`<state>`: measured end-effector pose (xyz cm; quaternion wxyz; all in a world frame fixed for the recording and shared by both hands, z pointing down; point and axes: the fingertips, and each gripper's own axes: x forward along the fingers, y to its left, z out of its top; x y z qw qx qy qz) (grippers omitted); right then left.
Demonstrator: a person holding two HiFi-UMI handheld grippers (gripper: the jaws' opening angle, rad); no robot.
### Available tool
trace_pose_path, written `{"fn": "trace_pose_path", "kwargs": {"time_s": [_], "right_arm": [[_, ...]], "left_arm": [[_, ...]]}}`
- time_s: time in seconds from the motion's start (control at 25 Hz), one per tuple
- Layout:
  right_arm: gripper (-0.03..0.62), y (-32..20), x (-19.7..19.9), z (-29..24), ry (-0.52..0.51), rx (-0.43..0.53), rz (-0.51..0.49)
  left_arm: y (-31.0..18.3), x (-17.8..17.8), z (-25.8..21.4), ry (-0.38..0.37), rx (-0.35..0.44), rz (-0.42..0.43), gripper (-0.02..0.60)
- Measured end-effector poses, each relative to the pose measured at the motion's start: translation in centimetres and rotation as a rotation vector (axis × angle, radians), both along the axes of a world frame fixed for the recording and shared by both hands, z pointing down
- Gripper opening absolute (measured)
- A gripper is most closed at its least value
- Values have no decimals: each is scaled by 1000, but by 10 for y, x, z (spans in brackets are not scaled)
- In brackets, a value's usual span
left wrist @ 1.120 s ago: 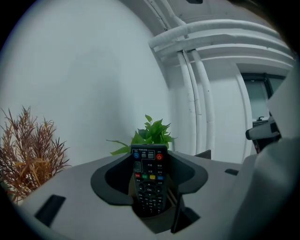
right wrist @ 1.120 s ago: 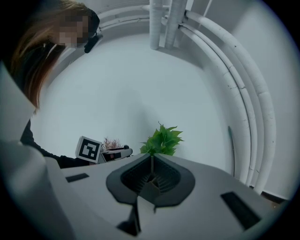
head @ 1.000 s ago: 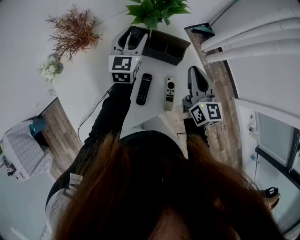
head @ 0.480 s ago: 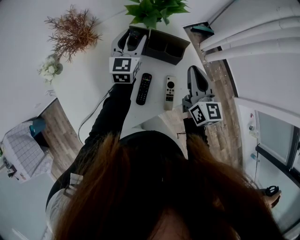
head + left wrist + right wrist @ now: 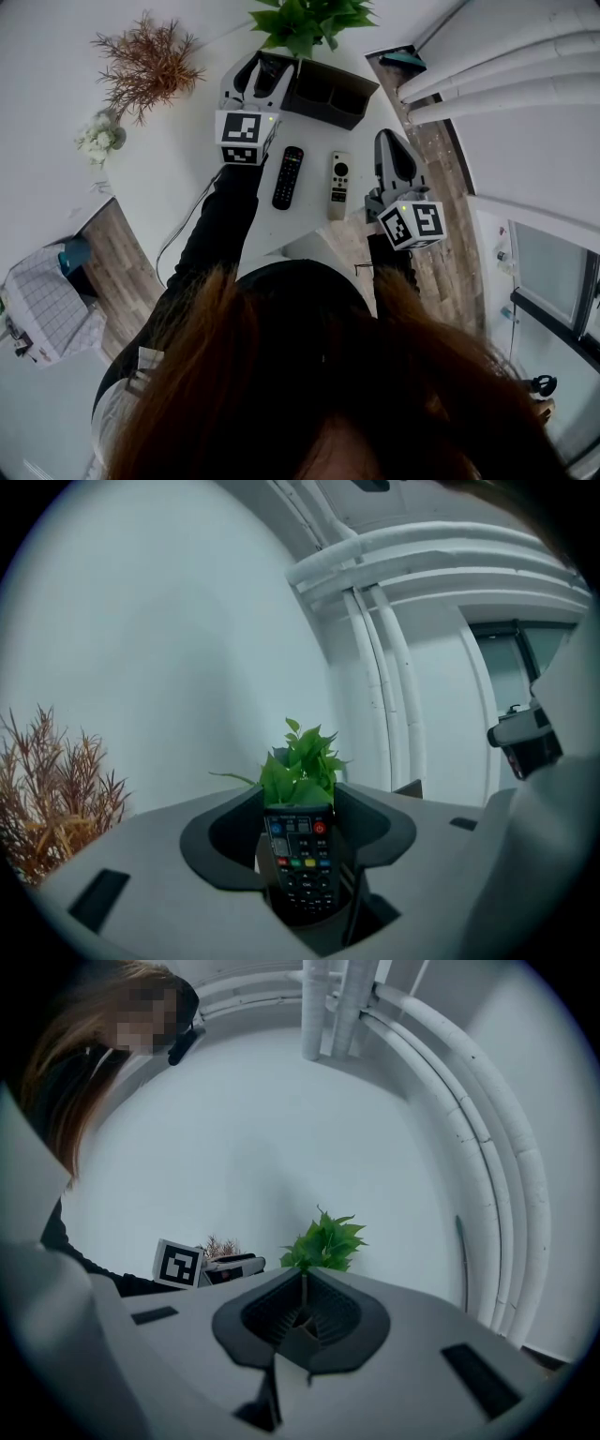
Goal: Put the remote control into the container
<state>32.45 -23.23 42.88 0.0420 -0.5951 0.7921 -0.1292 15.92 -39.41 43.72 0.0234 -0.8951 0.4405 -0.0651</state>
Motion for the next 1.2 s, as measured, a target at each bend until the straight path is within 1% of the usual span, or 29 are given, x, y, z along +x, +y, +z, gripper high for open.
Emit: {"fn": "trace_pose_path", "kwargs": {"time_s": [0.28, 0.32, 0.4, 0.48, 0.64, 0.72, 0.84, 1.04, 1.12, 1.2], "right_arm": [[21, -4, -6, -14, 12, 33, -17], [21, -4, -8, -16, 13, 39, -22], [21, -6, -13, -22, 14, 52, -31], [21, -7, -17, -27, 16, 66, -40], [21, -6, -24, -33, 18, 84, -56], [21, -4, -25, -35, 18, 91, -59], [21, -1, -27, -39, 20, 100, -61], [21, 6, -31, -45, 22, 116, -67], [21, 10, -32, -47, 24, 120, -68], [21, 13, -34, -48, 24, 125, -71]], "left_arm": [[3, -10, -56, 51, 112, 3, 229], [5, -13, -66, 59, 128, 2, 215], [8, -23, -83, 77, 162, -8, 149], [11, -33, -99, 92, 196, -24, 98], [18, -49, -122, 101, 246, -56, 35], [23, -55, -130, 105, 259, -63, 13], [33, -59, -140, 112, 271, -57, 9], [54, -68, -150, 165, 254, -42, 9], [65, -70, -150, 167, 249, -25, 9], [76, -70, -148, 150, 246, -6, 9]]}}
